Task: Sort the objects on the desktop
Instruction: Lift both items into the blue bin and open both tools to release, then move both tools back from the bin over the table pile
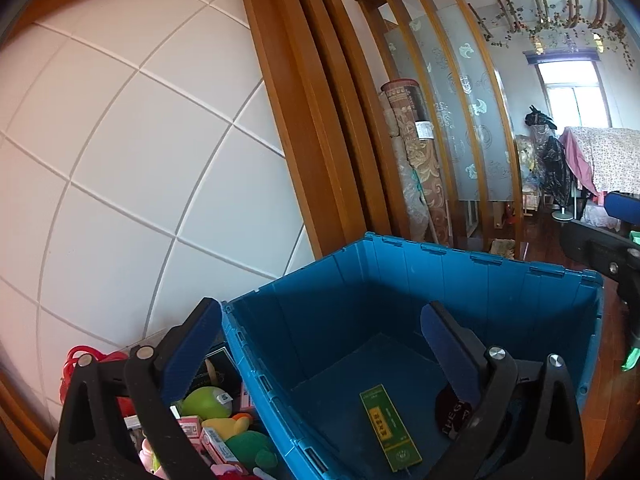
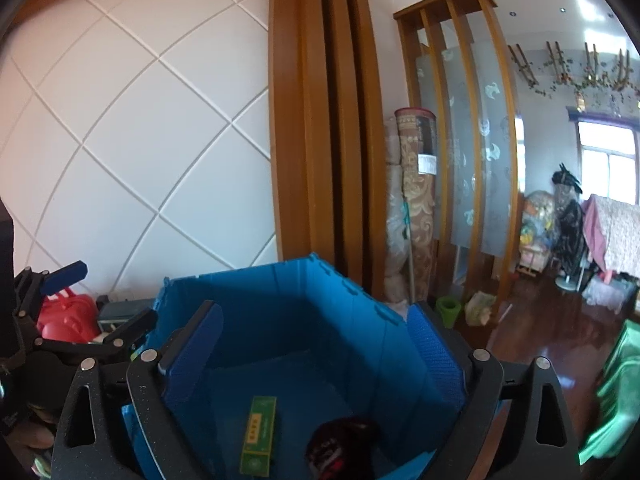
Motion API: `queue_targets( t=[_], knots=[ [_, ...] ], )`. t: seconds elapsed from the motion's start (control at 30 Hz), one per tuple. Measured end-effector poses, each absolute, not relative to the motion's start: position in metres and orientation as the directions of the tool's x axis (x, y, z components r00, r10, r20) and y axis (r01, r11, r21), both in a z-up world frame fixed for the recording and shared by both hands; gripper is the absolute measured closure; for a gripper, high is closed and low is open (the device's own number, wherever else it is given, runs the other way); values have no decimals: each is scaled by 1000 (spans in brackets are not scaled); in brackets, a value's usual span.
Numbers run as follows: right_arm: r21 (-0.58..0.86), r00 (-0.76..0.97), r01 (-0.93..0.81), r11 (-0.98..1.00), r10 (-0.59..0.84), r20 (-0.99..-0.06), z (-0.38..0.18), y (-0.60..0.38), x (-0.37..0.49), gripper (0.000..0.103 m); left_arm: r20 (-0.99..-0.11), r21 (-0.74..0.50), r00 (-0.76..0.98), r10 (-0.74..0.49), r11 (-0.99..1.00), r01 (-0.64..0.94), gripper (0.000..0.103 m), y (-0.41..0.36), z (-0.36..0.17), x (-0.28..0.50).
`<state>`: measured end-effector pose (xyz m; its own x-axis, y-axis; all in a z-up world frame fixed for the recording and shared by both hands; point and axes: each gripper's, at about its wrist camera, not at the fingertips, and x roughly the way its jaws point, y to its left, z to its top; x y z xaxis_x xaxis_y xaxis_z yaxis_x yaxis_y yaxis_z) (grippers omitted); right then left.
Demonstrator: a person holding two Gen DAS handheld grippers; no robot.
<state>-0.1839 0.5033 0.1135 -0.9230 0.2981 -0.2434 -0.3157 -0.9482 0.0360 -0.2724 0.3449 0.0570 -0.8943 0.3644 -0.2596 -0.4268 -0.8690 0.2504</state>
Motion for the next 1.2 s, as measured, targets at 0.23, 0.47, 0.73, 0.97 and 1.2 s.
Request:
queue_targets(
  t=[0.23, 0.47, 0.73, 0.97, 1.2],
  knots=[
    [65, -936, -263, -963, 238, -261, 96, 481, -177, 1, -271, 217, -918, 289, -911, -351, 2, 317, 46, -272],
    [100, -944, -217, -971, 182, -275, 83, 461, -175, 1, -276, 182, -934, 226, -942, -282, 2, 285, 35, -272],
    [108, -947, -185, -977, 148, -286, 80, 418, -172, 1, -307, 167, -933, 187, -955, -246, 2, 236, 22, -267],
    [117, -947, -144, -983, 102, -303, 75, 360, -175, 0, -318, 172, -939, 129, -966, -191, 2, 171, 19, -263],
    [99, -945, -110, -989, 73, -319, 69, 300, -172, 0, -333, 164, -939, 84, -976, -145, 2, 108, 11, -259]
  ],
)
